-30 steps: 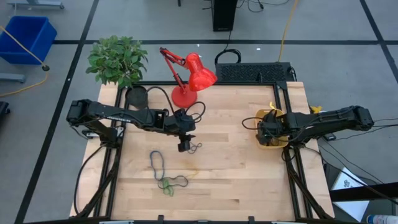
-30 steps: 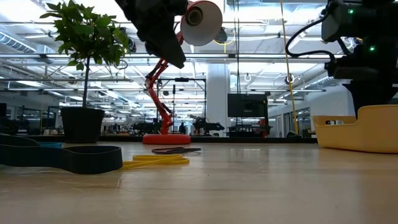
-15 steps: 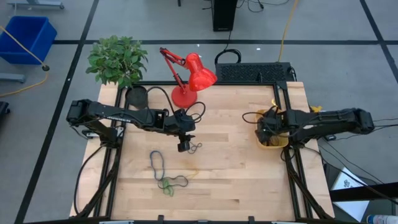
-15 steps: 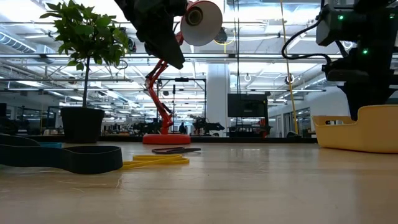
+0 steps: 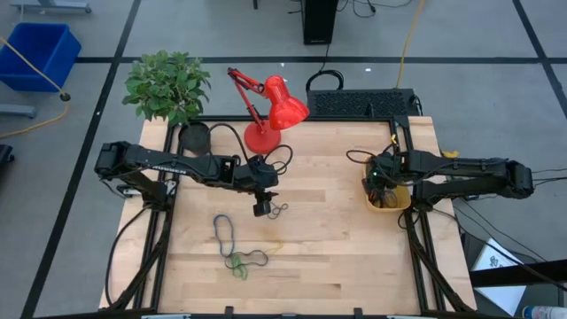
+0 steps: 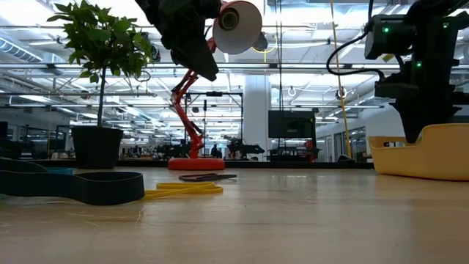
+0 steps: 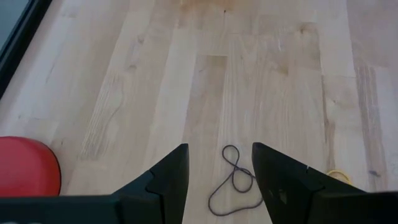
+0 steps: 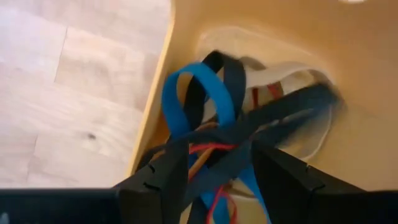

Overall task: Pick and place rubber bands into bin
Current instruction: Put the top black rubber band into the yellow bin, then put the violet rubber band into the yellow bin

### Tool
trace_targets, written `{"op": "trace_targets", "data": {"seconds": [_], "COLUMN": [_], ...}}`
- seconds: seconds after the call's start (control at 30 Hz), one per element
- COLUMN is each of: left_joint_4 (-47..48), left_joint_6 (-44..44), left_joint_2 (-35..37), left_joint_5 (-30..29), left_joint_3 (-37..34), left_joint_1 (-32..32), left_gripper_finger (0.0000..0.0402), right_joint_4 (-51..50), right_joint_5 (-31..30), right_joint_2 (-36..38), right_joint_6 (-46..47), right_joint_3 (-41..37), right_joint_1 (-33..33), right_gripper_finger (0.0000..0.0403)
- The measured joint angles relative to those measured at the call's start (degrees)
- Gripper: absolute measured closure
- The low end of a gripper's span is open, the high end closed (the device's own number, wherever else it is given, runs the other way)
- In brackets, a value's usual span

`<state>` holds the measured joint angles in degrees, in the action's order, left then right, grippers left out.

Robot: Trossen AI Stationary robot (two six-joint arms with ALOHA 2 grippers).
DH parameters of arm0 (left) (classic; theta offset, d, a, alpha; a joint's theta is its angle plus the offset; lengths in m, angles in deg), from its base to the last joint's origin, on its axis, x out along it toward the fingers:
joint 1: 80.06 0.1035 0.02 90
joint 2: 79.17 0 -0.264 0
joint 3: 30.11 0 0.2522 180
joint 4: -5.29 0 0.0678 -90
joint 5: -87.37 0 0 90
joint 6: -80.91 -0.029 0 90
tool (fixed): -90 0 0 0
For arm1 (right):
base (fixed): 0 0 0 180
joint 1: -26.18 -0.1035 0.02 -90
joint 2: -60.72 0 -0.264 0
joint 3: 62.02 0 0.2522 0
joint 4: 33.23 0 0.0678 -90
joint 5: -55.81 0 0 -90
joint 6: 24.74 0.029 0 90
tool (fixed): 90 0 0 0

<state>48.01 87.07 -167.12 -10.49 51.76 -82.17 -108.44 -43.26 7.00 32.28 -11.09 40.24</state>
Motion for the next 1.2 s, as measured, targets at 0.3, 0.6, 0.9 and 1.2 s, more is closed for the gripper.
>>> {"op": "trace_targets", "data": {"seconds": [0.3, 0.6, 0.9, 1.2], "left_joint_4": [4.4, 3.8, 0.3, -1.9], "left_joint_6": [-1.6, -8.3, -10.7, -11.8], "left_joint_2": [-3.2, -13.6, -20.2, -23.7], "left_joint_5": [0.1, 5.0, 5.5, 8.4], "left_joint_3": [0.0, 0.0, 0.0, 0.1], "left_joint_1": [0.2, 0.2, 0.2, 0.3], "left_gripper_finger": [0.022, 0.022, 0.022, 0.022], "right_joint_4": [0.3, 3.6, 4.5, 4.7], "right_joint_5": [0.2, 0.1, 0.0, 0.1], "right_joint_2": [0.0, 0.0, 0.0, 0.0], "right_joint_6": [-0.9, -2.7, -3.9, -3.9], "right_joint_3": [0.0, 0.0, 0.0, 0.0], "right_joint_1": [0.0, 0.0, 0.0, 0.0], "right_gripper_finger": [0.0236, 0.0238, 0.024, 0.0243]}}
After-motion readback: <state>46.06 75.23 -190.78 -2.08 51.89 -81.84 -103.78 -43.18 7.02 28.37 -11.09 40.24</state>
